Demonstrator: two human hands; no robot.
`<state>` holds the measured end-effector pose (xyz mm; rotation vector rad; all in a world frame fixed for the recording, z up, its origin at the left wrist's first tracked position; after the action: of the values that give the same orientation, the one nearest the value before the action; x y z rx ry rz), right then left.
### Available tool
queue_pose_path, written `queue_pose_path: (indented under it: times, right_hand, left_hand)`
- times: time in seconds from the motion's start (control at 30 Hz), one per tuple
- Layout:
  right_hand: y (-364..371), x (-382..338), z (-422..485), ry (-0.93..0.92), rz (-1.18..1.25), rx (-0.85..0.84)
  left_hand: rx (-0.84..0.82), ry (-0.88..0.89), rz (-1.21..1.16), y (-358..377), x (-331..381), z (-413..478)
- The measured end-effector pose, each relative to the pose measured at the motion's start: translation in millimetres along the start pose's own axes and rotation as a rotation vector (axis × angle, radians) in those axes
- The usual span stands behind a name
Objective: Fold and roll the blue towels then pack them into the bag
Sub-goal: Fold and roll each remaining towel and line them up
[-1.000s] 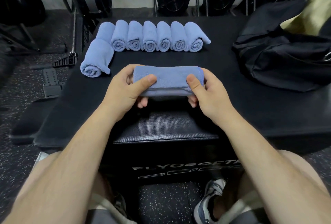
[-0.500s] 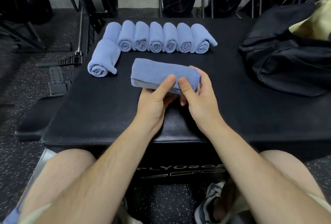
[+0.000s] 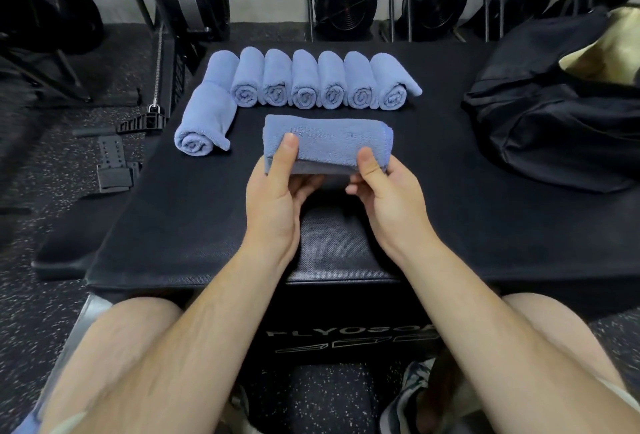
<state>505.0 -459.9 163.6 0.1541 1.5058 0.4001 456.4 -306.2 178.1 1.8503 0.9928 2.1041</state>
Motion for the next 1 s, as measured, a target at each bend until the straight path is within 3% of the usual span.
queue_pose_path:
  times: [0.23, 0.4, 0.5, 0.6, 0.63, 0.7, 0.77, 0.87, 1.0]
  right_hand:
    - [-13, 2, 2, -0.018, -0.107, 0.085]
    - [-12, -6, 4, -0.048, -0.130, 0.049]
    - [-12, -9, 5, -0.025, -0.018, 0.088]
    - [-19, -3, 0, 0.062, 0.180, 0.288]
    - [-22, -1, -4, 0.072, 0.123, 0.372]
    - [-20, -1, -12, 0.045, -0.230, 0.458]
    - [2, -4, -12, -0.033, -0.455, 0.401]
    - [43, -8, -1, -0.006, -0.450, 0.288]
    - [93, 3, 15, 0.105, -0.457, 0.105]
  left_hand:
    - [0.028, 0.033, 0.138, -12, 0, 3]
    - [-0.032, 0.033, 0.123, -9, 4, 5]
    - [-0.085, 0.042, 0.207, -11, 5, 7]
    - [-0.036, 0.125, 0.345, -20, 13, 9]
    - [-0.023, 0.145, 0.364, -22, 15, 10]
    - [-0.012, 0.171, 0.420, -23, 19, 9]
    - [0.002, 0.226, 0.541, -25, 25, 9]
    - [0.019, 0.376, 0.711, -28, 38, 12]
    - [0.115, 0.495, 0.757, -39, 55, 24]
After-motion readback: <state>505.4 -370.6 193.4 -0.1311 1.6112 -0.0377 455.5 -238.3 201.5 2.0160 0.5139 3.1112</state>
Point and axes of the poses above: each hand's wrist, its own z-axis towards the middle knuckle, its own y-axis out of the palm, x = y × z, the point moved 9 cm from there along z, towards the middle knuckle, and after that the axes turned 2 degrees about -z, right-handed, at the moved point
